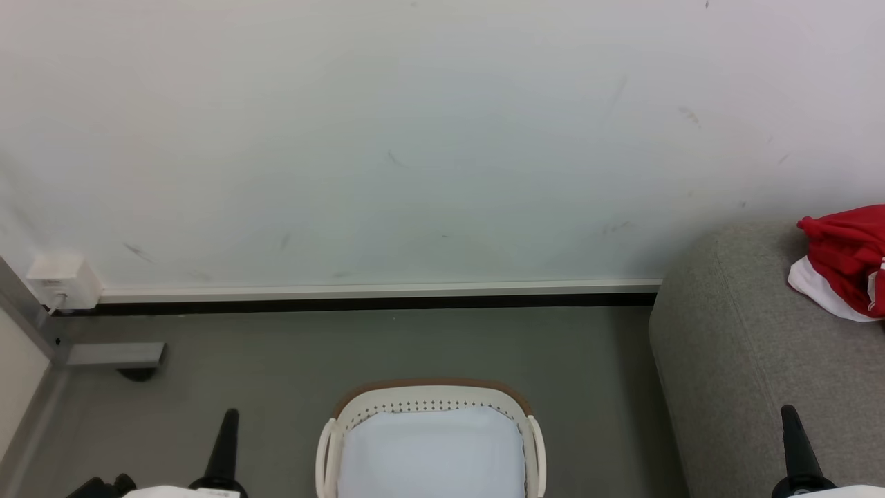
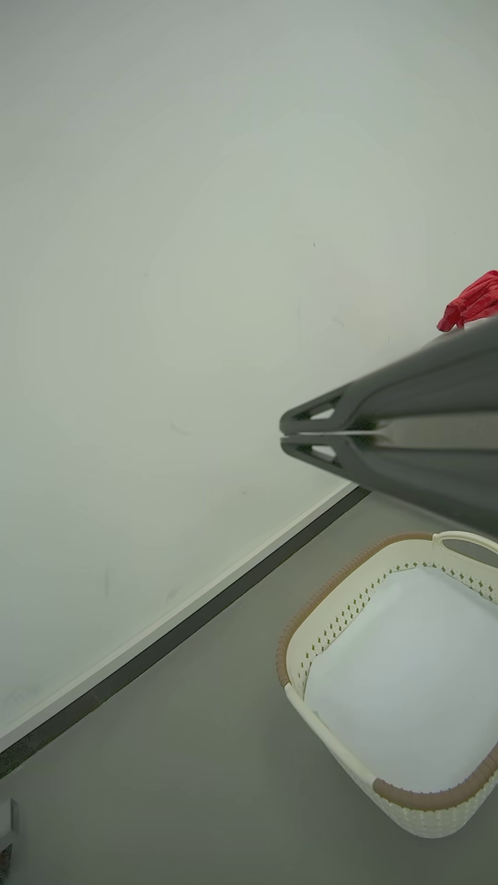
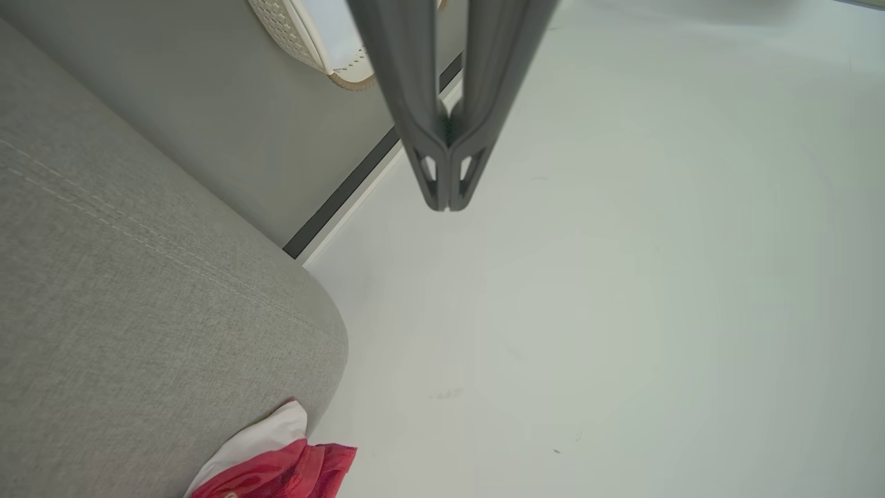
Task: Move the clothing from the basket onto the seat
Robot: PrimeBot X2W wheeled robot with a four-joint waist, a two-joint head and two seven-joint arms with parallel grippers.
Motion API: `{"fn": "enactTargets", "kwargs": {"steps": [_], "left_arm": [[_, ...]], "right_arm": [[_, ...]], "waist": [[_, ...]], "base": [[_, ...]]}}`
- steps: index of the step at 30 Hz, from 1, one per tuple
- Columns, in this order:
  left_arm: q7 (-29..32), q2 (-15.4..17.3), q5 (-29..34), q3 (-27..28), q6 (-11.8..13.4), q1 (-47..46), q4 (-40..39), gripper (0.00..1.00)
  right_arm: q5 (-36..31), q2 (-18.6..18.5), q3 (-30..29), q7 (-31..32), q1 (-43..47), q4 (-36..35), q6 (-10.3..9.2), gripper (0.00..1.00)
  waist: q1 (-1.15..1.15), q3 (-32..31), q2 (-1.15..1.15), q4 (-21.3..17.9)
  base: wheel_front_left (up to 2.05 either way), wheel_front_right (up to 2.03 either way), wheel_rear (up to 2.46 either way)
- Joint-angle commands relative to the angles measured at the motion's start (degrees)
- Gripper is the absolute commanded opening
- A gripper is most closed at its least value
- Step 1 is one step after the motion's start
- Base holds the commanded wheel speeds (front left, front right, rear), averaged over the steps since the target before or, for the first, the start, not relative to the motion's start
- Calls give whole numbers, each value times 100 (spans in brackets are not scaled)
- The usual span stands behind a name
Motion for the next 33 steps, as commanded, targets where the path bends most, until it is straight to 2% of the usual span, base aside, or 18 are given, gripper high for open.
{"fn": "enactTargets", "kwargs": {"steps": [1, 33], "left_arm": [[47, 17, -139, 38, -19, -108, -59, 0], [468, -7, -1744, 241, -79, -269, -193, 0]], "right_arm": [[148, -68, -17, 30, -123, -75, -9, 0], [1850, -82, -81, 449, -317, -164, -12, 0]], "waist": [[0, 4, 0, -2], [-1, 108, 0, -69]], "base": [[0, 0, 0], [0, 0, 0]]}}
